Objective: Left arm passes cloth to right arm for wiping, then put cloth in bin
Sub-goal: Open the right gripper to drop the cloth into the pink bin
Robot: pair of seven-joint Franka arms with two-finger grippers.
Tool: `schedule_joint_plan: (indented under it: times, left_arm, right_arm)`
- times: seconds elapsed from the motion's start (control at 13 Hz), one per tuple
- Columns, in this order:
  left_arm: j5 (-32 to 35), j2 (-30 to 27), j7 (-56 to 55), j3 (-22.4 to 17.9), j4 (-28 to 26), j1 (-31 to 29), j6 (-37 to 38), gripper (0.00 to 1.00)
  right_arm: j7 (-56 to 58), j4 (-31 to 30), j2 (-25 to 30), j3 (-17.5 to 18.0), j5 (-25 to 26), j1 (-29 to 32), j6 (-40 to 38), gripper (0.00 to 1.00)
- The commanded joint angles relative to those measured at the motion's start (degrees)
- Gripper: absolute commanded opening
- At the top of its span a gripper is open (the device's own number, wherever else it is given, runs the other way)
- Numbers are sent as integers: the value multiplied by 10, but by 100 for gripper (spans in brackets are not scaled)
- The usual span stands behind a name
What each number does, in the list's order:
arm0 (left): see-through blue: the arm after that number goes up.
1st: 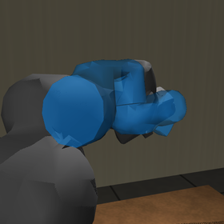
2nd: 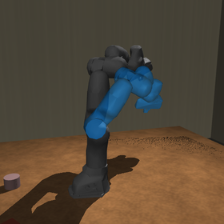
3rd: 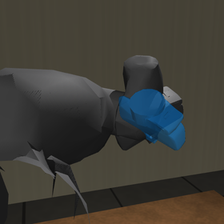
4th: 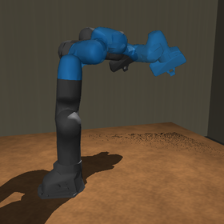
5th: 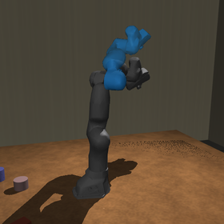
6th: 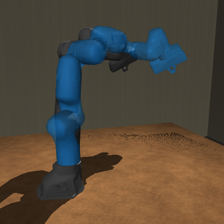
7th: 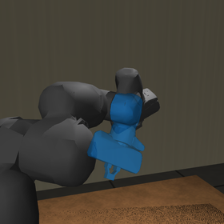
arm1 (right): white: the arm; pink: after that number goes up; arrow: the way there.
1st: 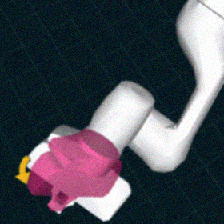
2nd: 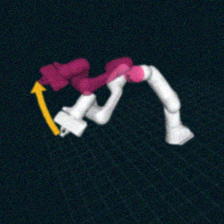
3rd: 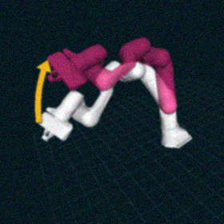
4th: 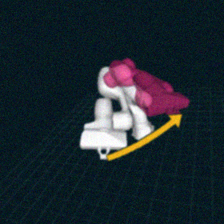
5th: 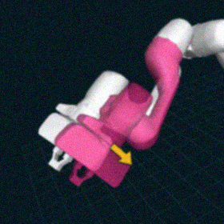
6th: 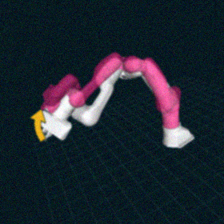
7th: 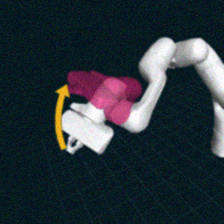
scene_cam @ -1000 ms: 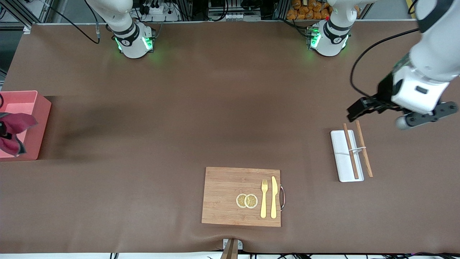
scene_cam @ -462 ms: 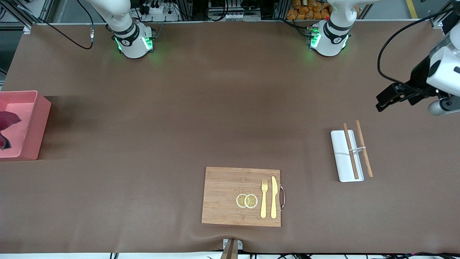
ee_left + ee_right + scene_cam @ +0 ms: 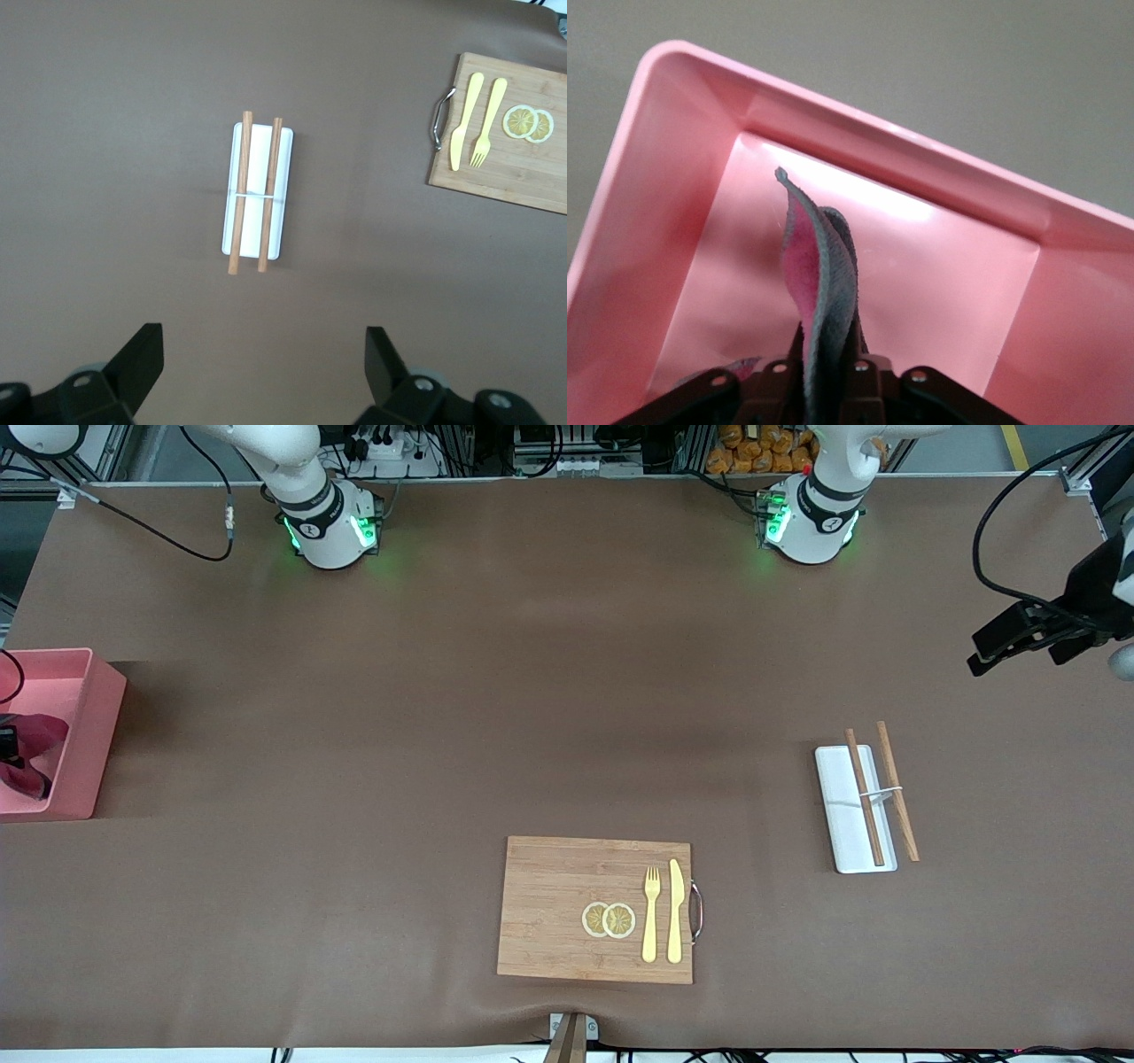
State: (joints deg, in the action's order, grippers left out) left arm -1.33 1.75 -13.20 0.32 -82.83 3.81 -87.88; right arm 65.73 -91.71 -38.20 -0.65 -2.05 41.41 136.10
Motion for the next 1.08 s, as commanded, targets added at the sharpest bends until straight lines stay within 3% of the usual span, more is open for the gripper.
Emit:
schedule_joint_plan:
  times: [0.0, 0.15, 0.38, 0.54, 1.0]
  left_arm:
    - [-7, -32, 1, -17, -32, 21, 0, 100]
    - [-3, -32, -1, -16, -32, 21, 8, 100]
    - [0, -37, -3, -5, -43, 15, 10, 100]
    - [1, -38, -9, 25, -49, -7, 10, 100]
    - [31, -65, -10, 38, -88, -16, -19, 100]
  right_arm:
    - [13, 14, 1, 14, -51, 10, -9, 100]
    - [10, 25, 8, 16, -55, 6, -40, 100]
    - [-23, 118, 8, 25, -50, -20, -163, 100]
    - [-82, 162, 13, 20, -37, -55, -244, 100]
    - [-153, 164, 65, 21, -24, -140, -302, 100]
